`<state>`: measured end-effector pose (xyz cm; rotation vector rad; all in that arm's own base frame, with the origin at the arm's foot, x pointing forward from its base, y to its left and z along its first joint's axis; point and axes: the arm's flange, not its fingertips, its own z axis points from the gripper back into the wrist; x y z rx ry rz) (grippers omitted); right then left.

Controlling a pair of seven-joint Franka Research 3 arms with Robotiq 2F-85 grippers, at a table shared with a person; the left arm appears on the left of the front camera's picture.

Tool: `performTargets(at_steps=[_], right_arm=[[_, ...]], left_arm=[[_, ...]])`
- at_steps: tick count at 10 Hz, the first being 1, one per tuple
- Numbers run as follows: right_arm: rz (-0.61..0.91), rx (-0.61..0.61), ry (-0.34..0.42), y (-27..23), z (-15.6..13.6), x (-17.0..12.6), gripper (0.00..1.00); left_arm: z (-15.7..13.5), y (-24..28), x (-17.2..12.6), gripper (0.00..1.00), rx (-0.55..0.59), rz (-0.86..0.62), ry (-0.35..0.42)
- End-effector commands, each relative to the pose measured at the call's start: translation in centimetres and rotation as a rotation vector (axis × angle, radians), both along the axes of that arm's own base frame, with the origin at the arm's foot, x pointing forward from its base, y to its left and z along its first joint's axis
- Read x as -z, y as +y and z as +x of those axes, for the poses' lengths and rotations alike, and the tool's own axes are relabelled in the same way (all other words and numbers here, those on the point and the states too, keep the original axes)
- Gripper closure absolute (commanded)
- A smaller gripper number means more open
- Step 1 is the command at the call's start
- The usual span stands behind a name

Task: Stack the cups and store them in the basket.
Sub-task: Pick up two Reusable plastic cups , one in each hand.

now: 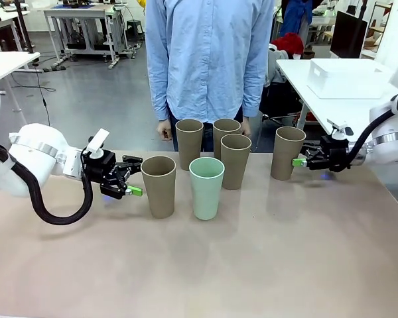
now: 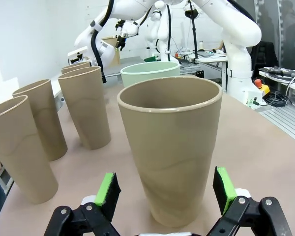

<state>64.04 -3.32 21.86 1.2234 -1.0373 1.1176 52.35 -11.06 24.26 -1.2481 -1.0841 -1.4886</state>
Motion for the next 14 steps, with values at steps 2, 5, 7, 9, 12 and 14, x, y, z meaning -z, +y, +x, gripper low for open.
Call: performTargets(at_steps=[2,5,7,9,12,14], right_arm=[[-0.009,-0.003,0.005,1.1,1.1,0.3,0.0],[-0.002,-0.017,0.024,1.6,1.3,0.6,0.0],[0.009,-0.03,0.03,2.0,1.3,0.7,0.0],[0.023,-0.042,0.035,2.2,1.4,0.7,0.0],[0.026,-0.045,0.036,2.3,1.3,0.5,0.0],[0.027,-0.052,0.037,2.4,1.2,0.5,0.0]], left_arm=[[0.0,-1.4,0.2,0.0,0.065,-0.017,0.006],[-0.4,-3.0,0.7,0.0,0.105,-0.041,0.011],[-0.3,-3.8,1.3,0.0,0.113,-0.035,0.02],[-0.3,-4.5,1.6,0.0,0.122,-0.045,0.022],[-0.4,-5.5,2.0,0.0,0.148,-0.075,0.026],[-0.7,-6.3,2.0,0.0,0.156,-0.099,0.017]])
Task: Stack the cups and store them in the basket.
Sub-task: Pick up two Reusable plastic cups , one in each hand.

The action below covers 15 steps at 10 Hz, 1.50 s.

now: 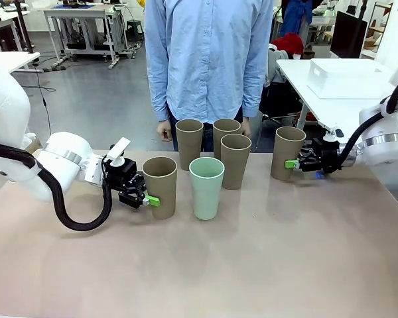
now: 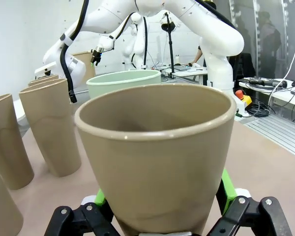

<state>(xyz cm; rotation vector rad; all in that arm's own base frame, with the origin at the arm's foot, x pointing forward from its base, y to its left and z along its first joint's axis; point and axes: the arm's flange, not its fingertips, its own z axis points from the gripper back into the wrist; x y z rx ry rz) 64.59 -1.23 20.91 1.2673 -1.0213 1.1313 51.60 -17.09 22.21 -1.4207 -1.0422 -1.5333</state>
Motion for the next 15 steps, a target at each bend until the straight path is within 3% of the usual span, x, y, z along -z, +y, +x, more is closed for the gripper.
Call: performTargets(at_steps=[1,6,7,8,9,10,11,12,15], right_arm=[[0.01,-0.018,0.023,0.41,0.68,-0.56,0.0],[0.02,-0.039,0.02,0.8,0.65,-0.96,0.0],[0.022,-0.04,0.026,0.74,0.67,-0.93,0.19],[0.026,-0.042,0.032,0.69,0.69,-0.91,0.19],[0.031,-0.044,0.036,0.59,0.68,-0.95,0.39],[0.032,-0.043,0.037,0.5,0.68,-0.99,0.25],[0.033,-0.043,0.037,0.36,0.72,-1.02,0.58],[0.03,-0.038,0.033,0.12,0.64,-0.98,0.44],[0.021,-0.023,0.012,0.54,0.09,-0.52,0.44]], left_arm=[[0.0,-0.52,-0.02,0.0,0.012,-0.048,-0.03],[0.13,-0.41,0.18,0.0,0.01,-0.058,-0.018],[0.15,-0.32,0.23,0.19,0.005,-0.055,-0.013],[0.11,-0.27,0.23,0.19,0.005,-0.061,-0.007],[0.06,-0.25,0.2,0.38,0.003,-0.065,-0.007],[0.03,-0.19,0.17,0.25,-0.001,-0.067,-0.005],[0.06,-0.14,0.11,0.57,-0.004,-0.065,-0.007],[0.15,-0.06,-0.01,0.44,-0.021,-0.07,-0.01],[0.04,-0.21,0.37,0.44,0.008,-0.024,0.013]])
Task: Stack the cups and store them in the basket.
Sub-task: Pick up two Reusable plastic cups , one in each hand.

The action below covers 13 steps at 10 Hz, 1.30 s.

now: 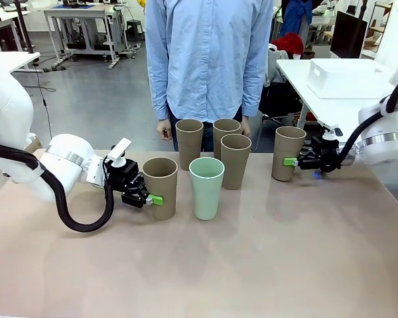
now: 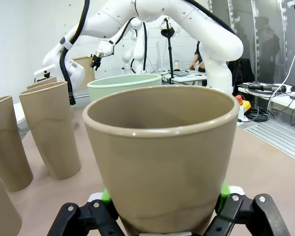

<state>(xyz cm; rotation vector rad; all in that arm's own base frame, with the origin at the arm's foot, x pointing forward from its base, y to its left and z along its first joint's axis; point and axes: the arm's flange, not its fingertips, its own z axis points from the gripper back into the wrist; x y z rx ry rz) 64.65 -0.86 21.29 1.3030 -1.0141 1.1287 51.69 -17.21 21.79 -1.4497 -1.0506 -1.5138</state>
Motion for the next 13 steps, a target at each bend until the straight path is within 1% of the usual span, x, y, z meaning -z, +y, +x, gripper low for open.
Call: performTargets(at_steps=[1,2,4,5,7,9,10,12,13], right_arm=[[0.0,0.0,0.0,0.0,0.0,0.0,0.15],[-0.016,0.035,-0.001,0.2,-1.8,-0.8,0.15],[-0.006,0.1,-0.043,0.8,-6.7,-3.8,0.15],[-0.009,0.14,-0.06,1.1,-9.6,-5.1,0.15],[0.019,0.191,-0.113,1.6,-14.0,-6.7,0.15],[0.049,0.187,-0.177,2.5,-19.2,-7.3,0.15],[0.046,0.178,-0.199,2.8,-21.3,-7.4,0.15],[0.031,0.176,-0.215,2.6,-24.4,-8.1,0.15],[0.027,0.187,-0.229,2.6,-25.4,-8.4,0.15]], left_arm=[[-0.1,-0.1,0.0,0.44,0.004,-0.001,-0.004],[0.0,0.0,0.0,0.15,0.0,0.0,0.0],[-2.0,2.7,-2.8,0.15,-0.045,-0.079,-0.023],[-3.6,4.3,-4.3,0.15,-0.07,-0.107,-0.019],[-5.9,7.0,-5.9,0.15,-0.085,-0.143,-0.023],[-8.8,9.9,-6.5,0.15,-0.137,-0.148,-0.01],[-9.8,11.4,-6.5,0.15,-0.163,-0.148,-0.005],[-11.4,14.3,-6.4,0.15,-0.247,-0.114,-0.029],[-12.3,15.2,-6.5,0.15,-0.266,-0.094,-0.036]])
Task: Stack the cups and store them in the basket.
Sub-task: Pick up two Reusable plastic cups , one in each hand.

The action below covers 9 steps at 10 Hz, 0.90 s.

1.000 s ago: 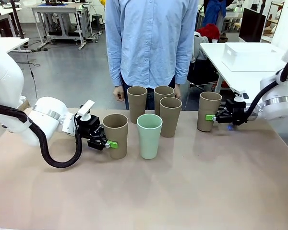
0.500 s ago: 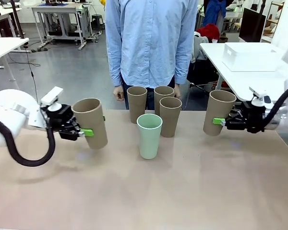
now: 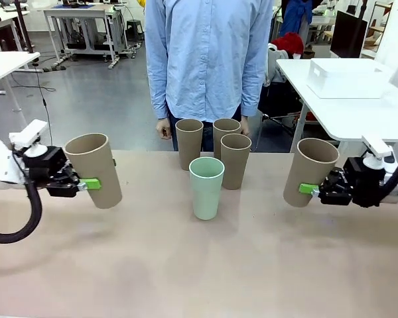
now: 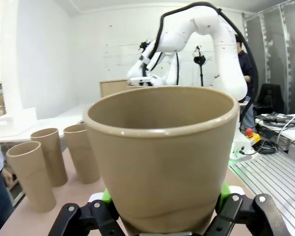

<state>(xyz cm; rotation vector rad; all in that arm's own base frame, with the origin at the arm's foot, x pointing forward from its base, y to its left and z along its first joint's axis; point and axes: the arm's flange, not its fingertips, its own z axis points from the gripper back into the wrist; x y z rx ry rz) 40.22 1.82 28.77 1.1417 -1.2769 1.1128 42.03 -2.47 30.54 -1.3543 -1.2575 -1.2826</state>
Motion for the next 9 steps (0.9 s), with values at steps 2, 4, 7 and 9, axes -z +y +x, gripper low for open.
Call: performTargets(at_steps=[2,4,7,9], right_arm=[[-0.048,0.058,-0.046,-0.5,-2.0,-2.0,0.15],[-0.086,0.06,-0.012,-0.9,-2.3,-3.0,0.15],[-0.093,0.031,0.023,-1.3,-2.7,-4.0,0.15],[-0.081,0.065,-0.023,-1.4,-1.2,-2.7,0.15]], left_arm=[[-4.0,1.9,1.9,0.15,-0.049,0.072,-0.077],[-4.1,2.2,1.8,0.15,-0.053,0.119,-0.095],[-4.6,2.7,1.6,0.15,-0.077,0.072,-0.143],[-2.7,2.2,-2.4,0.15,-0.05,0.114,-0.066]])
